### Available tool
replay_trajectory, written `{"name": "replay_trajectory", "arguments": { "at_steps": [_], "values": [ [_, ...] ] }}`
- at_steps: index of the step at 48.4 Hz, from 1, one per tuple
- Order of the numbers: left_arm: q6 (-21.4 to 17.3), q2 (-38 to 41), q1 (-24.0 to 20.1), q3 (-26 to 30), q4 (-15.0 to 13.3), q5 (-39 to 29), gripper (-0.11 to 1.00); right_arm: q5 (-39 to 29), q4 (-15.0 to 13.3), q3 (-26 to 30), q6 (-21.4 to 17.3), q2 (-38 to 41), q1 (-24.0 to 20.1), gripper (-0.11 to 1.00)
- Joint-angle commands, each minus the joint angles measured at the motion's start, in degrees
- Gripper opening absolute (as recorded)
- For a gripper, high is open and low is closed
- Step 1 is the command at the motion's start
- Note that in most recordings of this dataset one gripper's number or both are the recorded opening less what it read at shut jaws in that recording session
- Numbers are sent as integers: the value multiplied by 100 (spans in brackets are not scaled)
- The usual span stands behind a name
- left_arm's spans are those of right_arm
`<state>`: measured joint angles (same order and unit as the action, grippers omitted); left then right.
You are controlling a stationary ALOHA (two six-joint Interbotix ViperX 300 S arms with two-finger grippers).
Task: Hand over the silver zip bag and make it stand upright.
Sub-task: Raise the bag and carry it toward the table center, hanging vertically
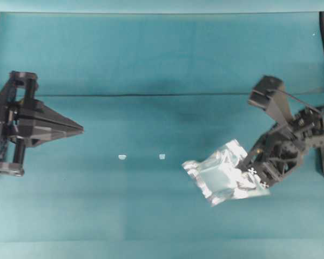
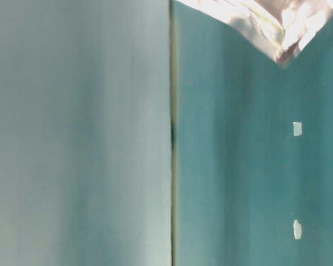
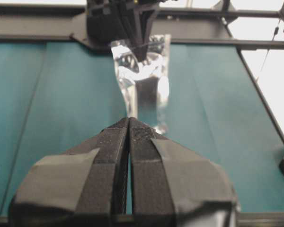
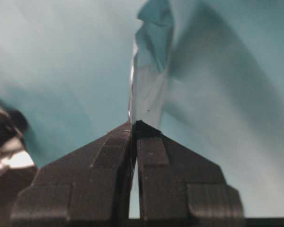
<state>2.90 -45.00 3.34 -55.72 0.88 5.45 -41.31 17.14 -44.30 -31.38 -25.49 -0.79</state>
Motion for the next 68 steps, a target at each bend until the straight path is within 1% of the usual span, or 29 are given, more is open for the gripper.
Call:
{"name": "replay_trajectory", "arguments": {
  "at_steps": [1, 7, 13, 21, 26, 39, 52, 59, 68],
  "values": [
    [-18, -44, -18, 44, 18, 26, -1, -475, -185, 466, 105, 88, 18, 4],
    [-18, -62, -18, 44, 18, 26, -1, -976, -369, 949, 149, 422, 0, 4],
    [-9, -62, -18, 44, 18, 26, -1, -1521, -589, 1503, 299, 861, -62, 4],
    [-9, -79, -18, 44, 18, 26, -1, -2355, -800, 2241, 677, 1450, -105, 4],
    [-18, -97, -9, 44, 18, 35, -1, -2654, -923, 2672, 835, 1723, -114, 4],
    [-18, -167, -18, 26, 18, 18, -1, -3094, -1274, 3771, 1266, 2417, -158, 4],
    [-26, -202, -18, 26, 18, -229, -1, -3621, -1723, 4896, 1960, 3067, -237, 4],
    [-26, -202, -18, 18, 18, -237, -1, -3858, -1863, 5256, 2285, 3384, -229, 4],
    [-18, -176, -18, -26, 18, -246, -1, -3876, -1890, 5440, 2672, 3665, -167, 4]
  ]
}}
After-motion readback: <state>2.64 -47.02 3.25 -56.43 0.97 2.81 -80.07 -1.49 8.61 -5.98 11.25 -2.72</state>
